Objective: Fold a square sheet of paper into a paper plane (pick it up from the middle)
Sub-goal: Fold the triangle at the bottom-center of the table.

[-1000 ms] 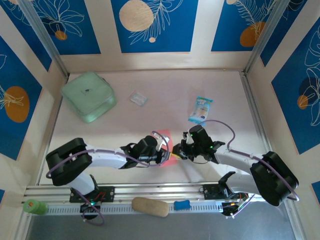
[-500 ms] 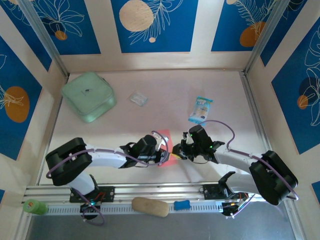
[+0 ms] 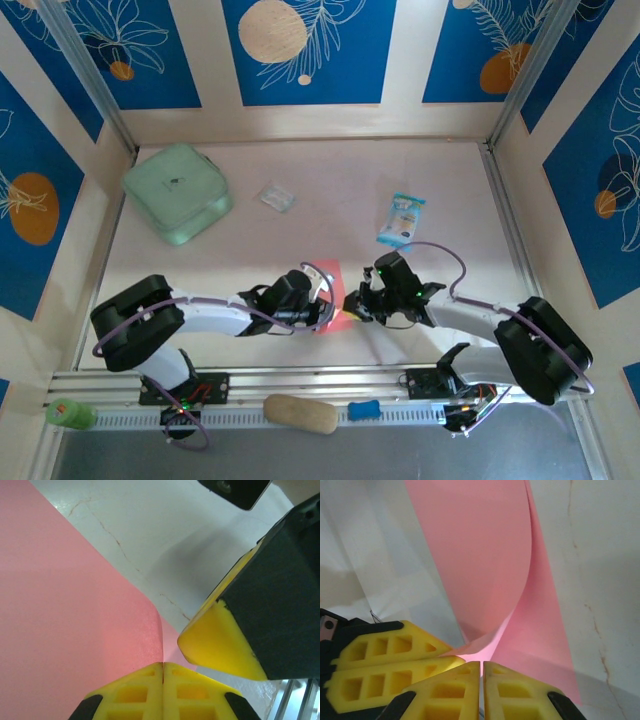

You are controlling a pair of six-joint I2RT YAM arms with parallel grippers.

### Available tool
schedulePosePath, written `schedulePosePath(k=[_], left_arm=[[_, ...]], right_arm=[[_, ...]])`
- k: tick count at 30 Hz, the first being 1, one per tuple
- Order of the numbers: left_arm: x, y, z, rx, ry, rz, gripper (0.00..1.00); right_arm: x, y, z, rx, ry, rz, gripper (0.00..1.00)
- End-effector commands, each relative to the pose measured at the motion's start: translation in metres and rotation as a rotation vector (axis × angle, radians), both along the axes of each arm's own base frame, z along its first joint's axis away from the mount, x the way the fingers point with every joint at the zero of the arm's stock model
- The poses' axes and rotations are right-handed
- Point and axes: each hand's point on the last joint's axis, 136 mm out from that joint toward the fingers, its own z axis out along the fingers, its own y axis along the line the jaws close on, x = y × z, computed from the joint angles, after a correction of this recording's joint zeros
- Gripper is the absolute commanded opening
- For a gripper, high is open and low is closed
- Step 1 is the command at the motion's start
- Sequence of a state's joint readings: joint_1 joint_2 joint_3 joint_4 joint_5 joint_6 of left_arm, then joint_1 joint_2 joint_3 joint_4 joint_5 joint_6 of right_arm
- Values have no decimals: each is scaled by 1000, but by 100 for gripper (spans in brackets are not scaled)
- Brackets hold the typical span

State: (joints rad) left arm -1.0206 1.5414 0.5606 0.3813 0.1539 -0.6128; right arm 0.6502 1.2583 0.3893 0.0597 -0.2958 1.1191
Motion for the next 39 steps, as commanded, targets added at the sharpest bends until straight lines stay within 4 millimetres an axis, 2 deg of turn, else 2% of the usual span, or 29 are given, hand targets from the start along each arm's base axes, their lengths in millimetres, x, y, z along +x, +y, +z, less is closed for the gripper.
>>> schedulePosePath(k=[1,8,14,18,23,33,39], left_arm=[[1,3,4,-17,4,0,3],[-2,6,-2,10,10,-10,11],[-4,7,-5,22,18,-19,13],[-4,7,-5,27,21,-22,11],[-4,8,-5,29,21,-24,0],[2,8,2,2,12,0,0],[3,8,7,-14,8,-2,0]], right_arm=[[4,11,8,21,-2,18,10],[10,17,9,19,-4,28,9],[10,17,7,16,2,29,9],[10,16,7,15,2,25,9],[9,15,7,12,2,24,9],[3,0,-5,-77,28,-3,9],[1,4,-9,-83,36,11,7]])
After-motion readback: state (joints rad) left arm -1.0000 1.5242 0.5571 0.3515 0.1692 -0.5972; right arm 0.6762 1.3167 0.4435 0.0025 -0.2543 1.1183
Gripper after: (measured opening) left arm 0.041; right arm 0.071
